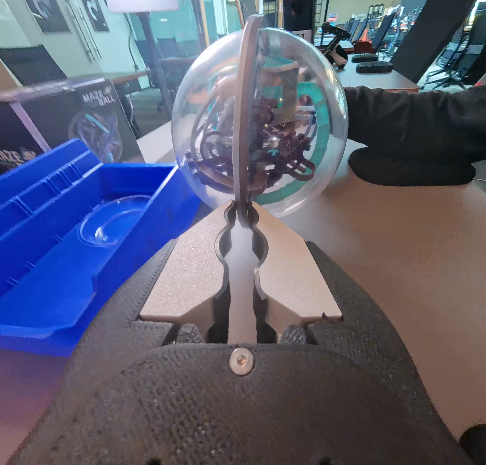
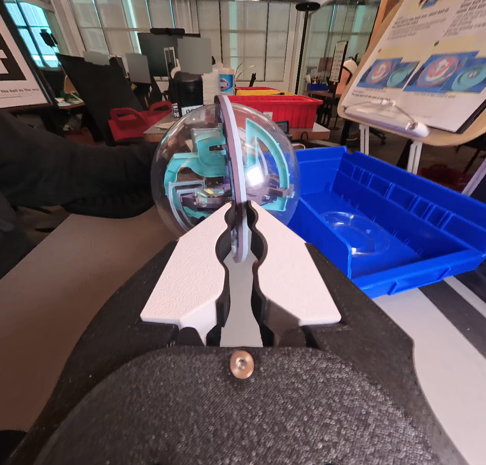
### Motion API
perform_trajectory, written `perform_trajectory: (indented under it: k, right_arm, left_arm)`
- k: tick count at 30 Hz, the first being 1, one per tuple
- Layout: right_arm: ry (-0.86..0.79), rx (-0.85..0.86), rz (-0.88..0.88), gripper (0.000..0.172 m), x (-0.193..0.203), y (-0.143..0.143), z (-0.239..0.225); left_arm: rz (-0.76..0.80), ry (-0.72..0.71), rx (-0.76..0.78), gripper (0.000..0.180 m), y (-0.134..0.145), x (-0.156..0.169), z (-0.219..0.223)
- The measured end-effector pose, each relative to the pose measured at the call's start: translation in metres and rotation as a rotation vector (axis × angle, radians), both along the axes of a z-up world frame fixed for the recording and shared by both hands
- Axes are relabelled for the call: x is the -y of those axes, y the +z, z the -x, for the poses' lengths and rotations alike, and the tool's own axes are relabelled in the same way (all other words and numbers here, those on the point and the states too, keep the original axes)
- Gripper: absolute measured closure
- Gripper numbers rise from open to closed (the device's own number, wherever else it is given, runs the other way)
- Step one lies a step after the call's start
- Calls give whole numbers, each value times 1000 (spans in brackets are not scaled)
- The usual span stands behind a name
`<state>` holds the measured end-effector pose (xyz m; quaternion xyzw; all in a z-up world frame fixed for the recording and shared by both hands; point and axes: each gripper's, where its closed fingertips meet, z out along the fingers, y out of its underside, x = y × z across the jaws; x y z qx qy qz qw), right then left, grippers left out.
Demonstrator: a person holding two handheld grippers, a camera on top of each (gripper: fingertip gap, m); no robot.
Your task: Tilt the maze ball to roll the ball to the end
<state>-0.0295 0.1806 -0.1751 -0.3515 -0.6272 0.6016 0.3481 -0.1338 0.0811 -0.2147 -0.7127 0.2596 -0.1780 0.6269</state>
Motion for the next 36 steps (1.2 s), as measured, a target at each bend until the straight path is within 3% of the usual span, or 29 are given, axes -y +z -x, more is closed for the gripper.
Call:
perform_trajectory:
  k: [6,14,19,26,36]
  right_arm:
    - [-30,-98,-65,166,5,38,-5]
    - [-71,-259,-117,166,14,102,-16]
    - [-97,-326,-125,166,19,128,-25]
    - [-109,-356,-144,166,25,145,-36]
    - [-124,-249,-88,166,13,132,-32]
  left_arm:
    - [-147,32,-19,174,36,1,-2]
    - [-414,21,-18,174,143,16,-9]
    - [-507,-8,-39,174,185,25,-21]
    - [-537,-35,-44,174,198,29,-29]
    - [-419,-2,15,174,184,15,-24]
